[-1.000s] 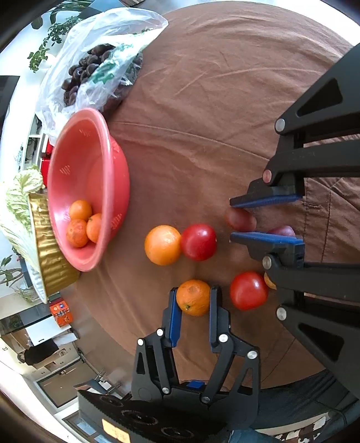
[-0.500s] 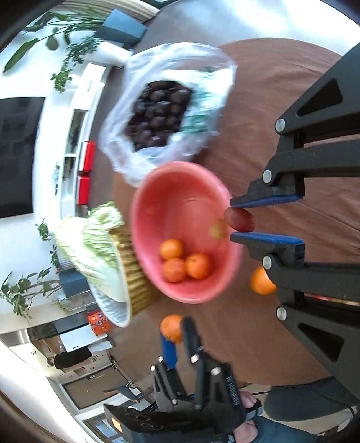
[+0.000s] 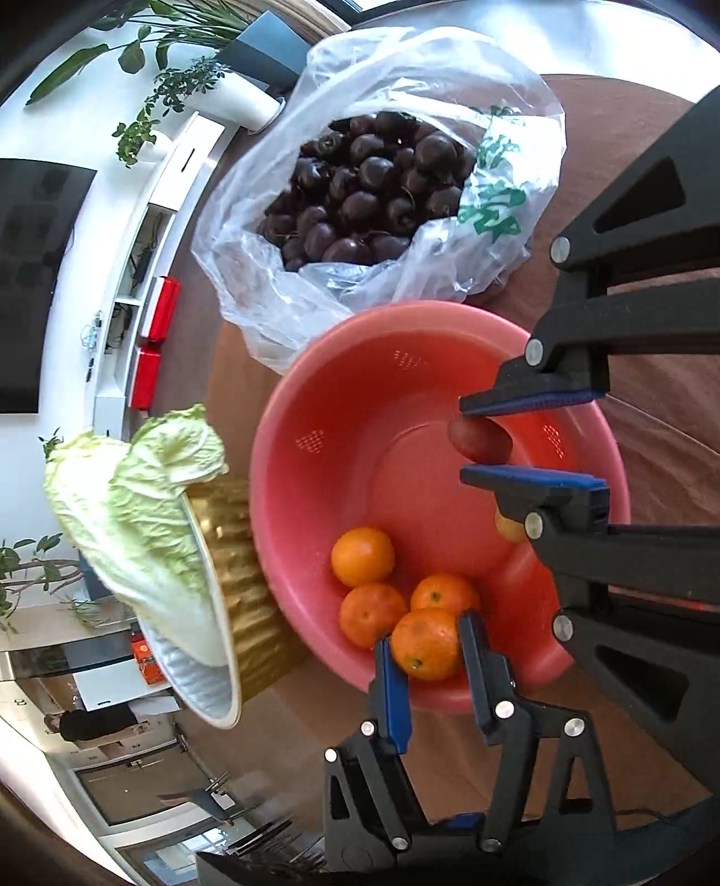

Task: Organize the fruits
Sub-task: 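Lower both fruits into the red basin and open both tools, then move both open tools back to the remaining fruit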

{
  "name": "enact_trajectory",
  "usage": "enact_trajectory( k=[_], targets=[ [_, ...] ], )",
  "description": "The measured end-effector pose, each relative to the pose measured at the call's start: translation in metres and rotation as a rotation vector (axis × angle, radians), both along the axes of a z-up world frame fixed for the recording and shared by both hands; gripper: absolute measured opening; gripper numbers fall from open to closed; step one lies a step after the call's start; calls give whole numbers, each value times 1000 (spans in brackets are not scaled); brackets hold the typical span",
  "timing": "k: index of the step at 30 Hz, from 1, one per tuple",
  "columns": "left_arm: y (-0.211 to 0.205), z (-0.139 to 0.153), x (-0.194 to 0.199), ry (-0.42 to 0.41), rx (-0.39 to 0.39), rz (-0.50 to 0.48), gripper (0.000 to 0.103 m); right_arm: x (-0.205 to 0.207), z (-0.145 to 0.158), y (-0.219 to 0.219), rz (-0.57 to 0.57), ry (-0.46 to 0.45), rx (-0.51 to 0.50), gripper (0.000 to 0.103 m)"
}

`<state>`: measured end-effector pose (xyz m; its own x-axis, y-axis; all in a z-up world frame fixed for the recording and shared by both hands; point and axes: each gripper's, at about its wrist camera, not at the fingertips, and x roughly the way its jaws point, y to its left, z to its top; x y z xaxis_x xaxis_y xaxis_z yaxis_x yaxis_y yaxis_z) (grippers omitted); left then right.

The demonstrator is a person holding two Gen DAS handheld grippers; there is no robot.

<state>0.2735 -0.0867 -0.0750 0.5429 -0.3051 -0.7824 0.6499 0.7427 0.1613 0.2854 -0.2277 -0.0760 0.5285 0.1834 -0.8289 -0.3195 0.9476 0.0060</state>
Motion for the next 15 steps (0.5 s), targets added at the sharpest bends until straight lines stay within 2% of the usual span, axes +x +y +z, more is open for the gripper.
enact_trajectory(
  k=[2,3,7,10,15],
  targets=[
    [1,2,0,-4,-8,6,63,0,-1,0,4,-3,-2,20],
    [3,5,-2,-6,-9,3,65,-1,-1,0,6,-3,-4,21],
    [10,14,-14,-27,1,2,66,-4,3,-1,1,-5,-2,26],
    [19,22,-24,-36,-13,9,73,-10,10,-5,-8,-18,9,29],
    [39,33,-54,-54,-22,14,74,-43,30,-20,-31,-64,34,36]
  ],
)
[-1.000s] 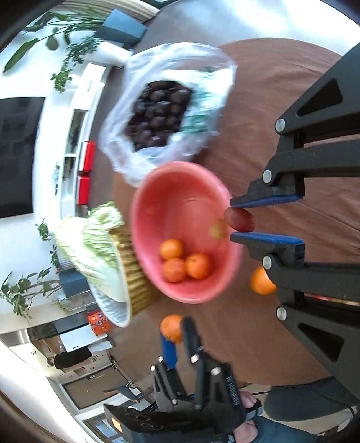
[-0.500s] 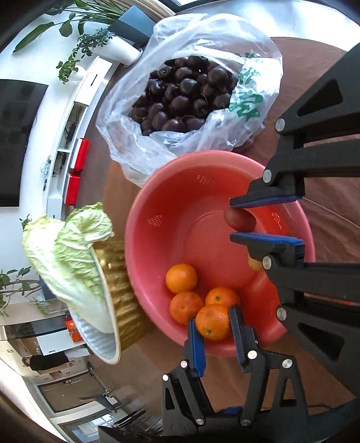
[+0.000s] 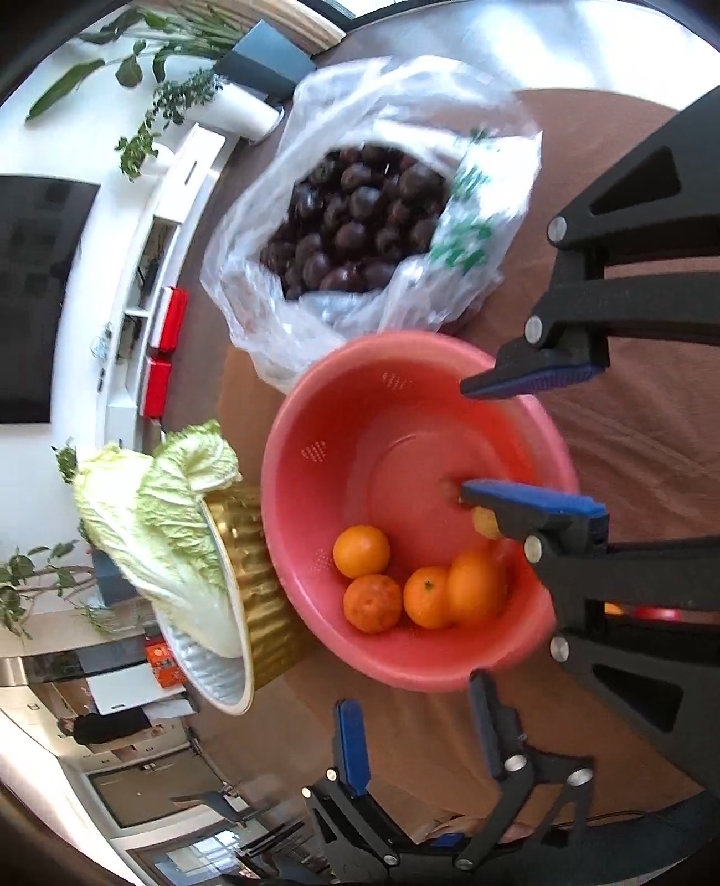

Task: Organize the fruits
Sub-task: 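Move both open tools back to the remaining fruit, then grasp a red tomato with the right tool while the left tool grasps another tomato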

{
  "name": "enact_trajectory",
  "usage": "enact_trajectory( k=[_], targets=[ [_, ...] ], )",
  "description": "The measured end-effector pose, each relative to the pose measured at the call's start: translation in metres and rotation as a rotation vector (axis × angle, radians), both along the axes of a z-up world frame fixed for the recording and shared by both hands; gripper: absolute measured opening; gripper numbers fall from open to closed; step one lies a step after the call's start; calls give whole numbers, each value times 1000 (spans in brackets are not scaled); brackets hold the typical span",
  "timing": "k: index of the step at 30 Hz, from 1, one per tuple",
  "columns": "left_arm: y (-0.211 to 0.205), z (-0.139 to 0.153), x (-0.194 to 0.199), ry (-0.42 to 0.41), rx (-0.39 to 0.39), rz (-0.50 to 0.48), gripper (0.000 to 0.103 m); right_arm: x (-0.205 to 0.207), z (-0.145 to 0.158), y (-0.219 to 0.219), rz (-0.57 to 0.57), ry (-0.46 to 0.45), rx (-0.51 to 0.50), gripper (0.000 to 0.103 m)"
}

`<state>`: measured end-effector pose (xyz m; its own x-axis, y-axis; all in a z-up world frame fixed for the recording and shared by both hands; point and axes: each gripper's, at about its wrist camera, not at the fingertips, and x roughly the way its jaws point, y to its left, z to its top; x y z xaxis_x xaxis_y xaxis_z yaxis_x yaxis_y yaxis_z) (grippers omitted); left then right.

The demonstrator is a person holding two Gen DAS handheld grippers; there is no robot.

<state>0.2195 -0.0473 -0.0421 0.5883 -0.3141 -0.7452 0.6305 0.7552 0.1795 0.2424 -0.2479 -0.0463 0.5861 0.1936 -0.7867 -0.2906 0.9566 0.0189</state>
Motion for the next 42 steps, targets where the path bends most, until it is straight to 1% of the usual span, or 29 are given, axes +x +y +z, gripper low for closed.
enact_trajectory(
  k=[2,4,7,9,13,17,21,32,33,34,36,42],
  targets=[
    [8,0,-15,12,-14,1,75,-24,6,-8,-8,-17,42,38],
    [13,-2,-32,29,-29,-6,79,-42,4,-11,-4,-6,89,42],
    [14,-13,-62,53,-23,-23,80,-72,-12,-10,13,34,122,43],
    [13,-19,-77,66,-20,-31,80,-87,-25,-6,31,78,145,42],
    [16,-29,-109,92,-20,-33,80,-101,-42,9,67,118,154,42],
    [17,-31,-126,94,-15,-46,80,-98,-47,23,99,132,176,42],
    [21,-33,-131,100,-23,-40,80,-88,-50,35,113,146,178,42],
    [25,-38,-118,121,-39,-35,80,-64,-66,51,116,207,135,41],
    [24,-38,-117,122,-39,-39,80,-63,-68,53,117,209,131,40],
    [23,-38,-118,123,-38,-45,80,-64,-67,54,122,201,127,35],
    [20,-39,-117,126,-32,-56,80,-65,-67,55,131,202,121,33],
    [6,-41,-112,137,-21,-116,80,-72,-65,46,121,199,147,32]
  ],
)
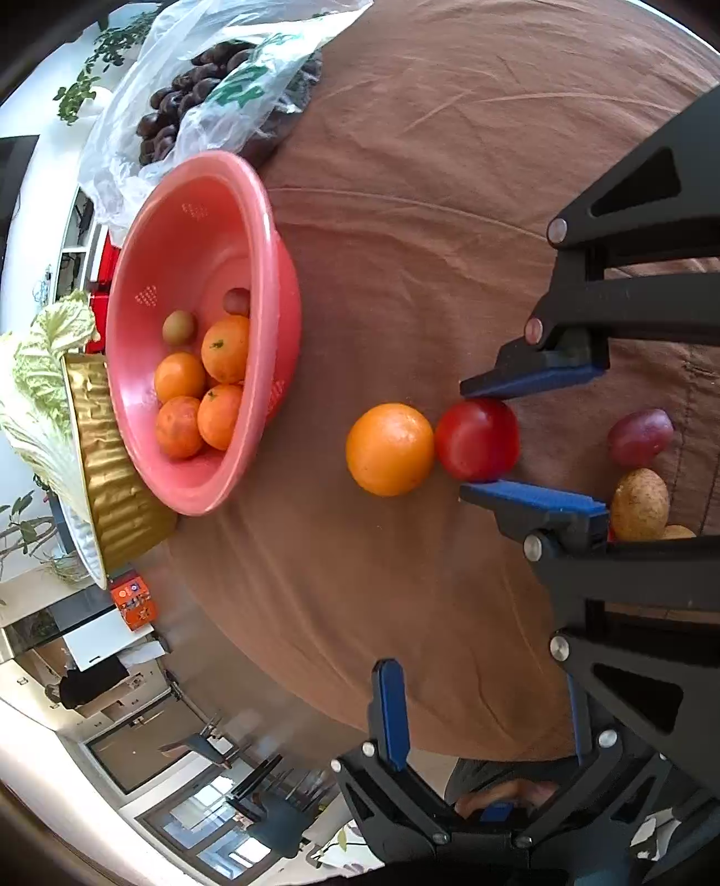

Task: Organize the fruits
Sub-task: 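Grasp a red tomato with the right tool while the left tool grasps another tomato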

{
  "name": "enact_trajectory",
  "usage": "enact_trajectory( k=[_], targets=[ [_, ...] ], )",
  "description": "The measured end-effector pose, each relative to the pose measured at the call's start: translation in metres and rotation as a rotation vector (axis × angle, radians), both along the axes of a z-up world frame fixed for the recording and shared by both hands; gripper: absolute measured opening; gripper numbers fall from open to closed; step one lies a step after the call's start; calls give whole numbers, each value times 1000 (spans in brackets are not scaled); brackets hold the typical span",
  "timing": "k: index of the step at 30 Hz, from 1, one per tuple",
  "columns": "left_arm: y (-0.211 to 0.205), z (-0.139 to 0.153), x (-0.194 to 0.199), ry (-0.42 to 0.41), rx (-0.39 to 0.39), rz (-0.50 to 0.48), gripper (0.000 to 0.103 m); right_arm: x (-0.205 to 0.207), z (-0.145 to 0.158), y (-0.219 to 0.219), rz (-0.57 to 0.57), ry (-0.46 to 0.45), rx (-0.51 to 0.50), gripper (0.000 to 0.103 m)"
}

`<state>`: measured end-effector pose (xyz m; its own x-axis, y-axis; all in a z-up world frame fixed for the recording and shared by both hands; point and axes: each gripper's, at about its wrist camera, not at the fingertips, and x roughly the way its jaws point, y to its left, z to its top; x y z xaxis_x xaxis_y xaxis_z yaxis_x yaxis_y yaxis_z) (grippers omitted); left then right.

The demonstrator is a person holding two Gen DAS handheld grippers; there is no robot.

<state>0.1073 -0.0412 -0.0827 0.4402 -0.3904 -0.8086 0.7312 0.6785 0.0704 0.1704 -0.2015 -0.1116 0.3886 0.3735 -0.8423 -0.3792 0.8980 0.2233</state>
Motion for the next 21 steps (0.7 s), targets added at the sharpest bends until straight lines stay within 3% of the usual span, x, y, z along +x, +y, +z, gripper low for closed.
enact_trajectory(
  k=[8,12,16,19,21],
  targets=[
    [-29,0,5,-20,62,-209,80,-16,12,-35,-59,-21,55,32],
    [-38,-9,7,-21,114,-267,80,-21,14,-43,-73,-25,64,32],
    [-41,-16,10,11,106,-308,75,-22,12,-43,-76,-25,71,32],
    [-46,-21,9,18,110,-335,62,-22,13,-41,-70,-26,75,32],
    [-48,-22,9,26,97,-344,44,-22,12,-42,-69,-25,76,32]
  ],
)
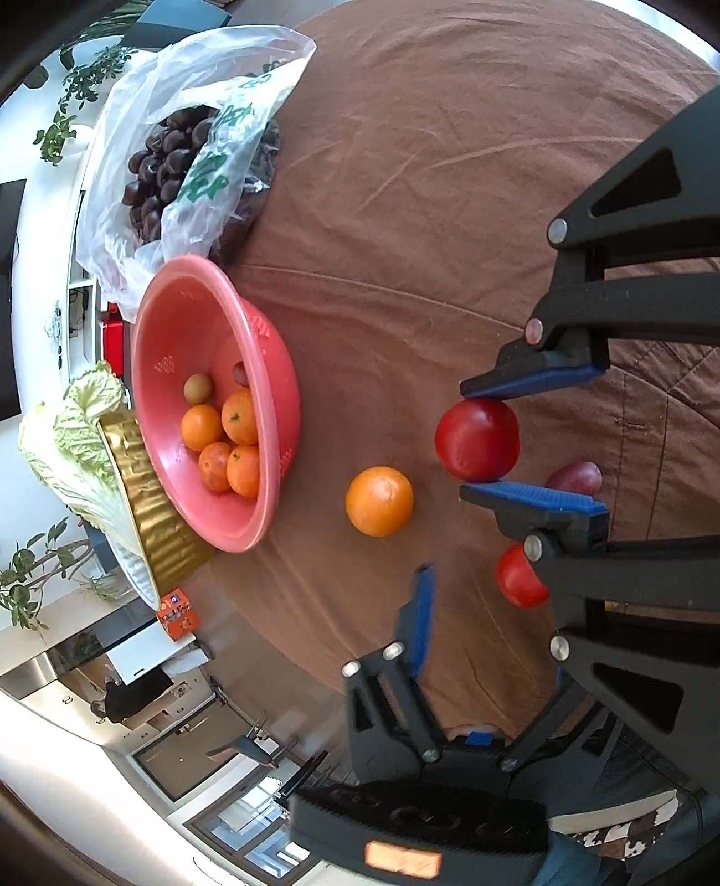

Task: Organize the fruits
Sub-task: 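Grasp a red tomato with the right tool while the left tool grasps another tomato, then carry both tomatoes over the red basin and open both tools to drop them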

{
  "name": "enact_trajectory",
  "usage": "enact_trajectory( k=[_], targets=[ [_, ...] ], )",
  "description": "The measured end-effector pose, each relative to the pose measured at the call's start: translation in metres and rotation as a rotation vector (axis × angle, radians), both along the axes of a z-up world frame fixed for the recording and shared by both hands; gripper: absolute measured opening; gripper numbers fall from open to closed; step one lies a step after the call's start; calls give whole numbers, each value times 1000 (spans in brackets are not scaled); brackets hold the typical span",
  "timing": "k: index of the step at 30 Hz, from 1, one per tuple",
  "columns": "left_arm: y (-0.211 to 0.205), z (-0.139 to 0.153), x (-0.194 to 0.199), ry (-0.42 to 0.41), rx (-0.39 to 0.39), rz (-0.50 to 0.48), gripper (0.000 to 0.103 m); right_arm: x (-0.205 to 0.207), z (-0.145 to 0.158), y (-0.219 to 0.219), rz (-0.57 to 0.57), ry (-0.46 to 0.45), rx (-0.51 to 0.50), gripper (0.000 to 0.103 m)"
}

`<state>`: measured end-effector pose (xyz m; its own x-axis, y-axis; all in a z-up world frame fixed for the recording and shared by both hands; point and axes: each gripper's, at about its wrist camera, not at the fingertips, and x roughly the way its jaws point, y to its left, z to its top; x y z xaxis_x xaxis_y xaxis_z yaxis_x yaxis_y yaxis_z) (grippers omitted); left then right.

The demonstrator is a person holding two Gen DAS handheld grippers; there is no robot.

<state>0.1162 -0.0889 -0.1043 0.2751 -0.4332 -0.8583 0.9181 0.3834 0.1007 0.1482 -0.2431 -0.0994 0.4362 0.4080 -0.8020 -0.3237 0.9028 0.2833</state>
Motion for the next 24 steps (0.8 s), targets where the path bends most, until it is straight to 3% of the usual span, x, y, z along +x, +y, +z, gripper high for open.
enact_trajectory(
  k=[3,13,18,24],
  targets=[
    [-3,-1,2,2,-13,5,33,-1,0,-3,-5,1,4,32],
    [20,7,10,9,-49,84,29,1,6,-6,-24,-13,6,32],
    [41,34,32,-22,-110,182,29,6,22,-15,-36,-47,-10,32],
    [44,72,76,-132,-158,312,29,33,50,-22,-56,-102,-28,32]
  ],
)
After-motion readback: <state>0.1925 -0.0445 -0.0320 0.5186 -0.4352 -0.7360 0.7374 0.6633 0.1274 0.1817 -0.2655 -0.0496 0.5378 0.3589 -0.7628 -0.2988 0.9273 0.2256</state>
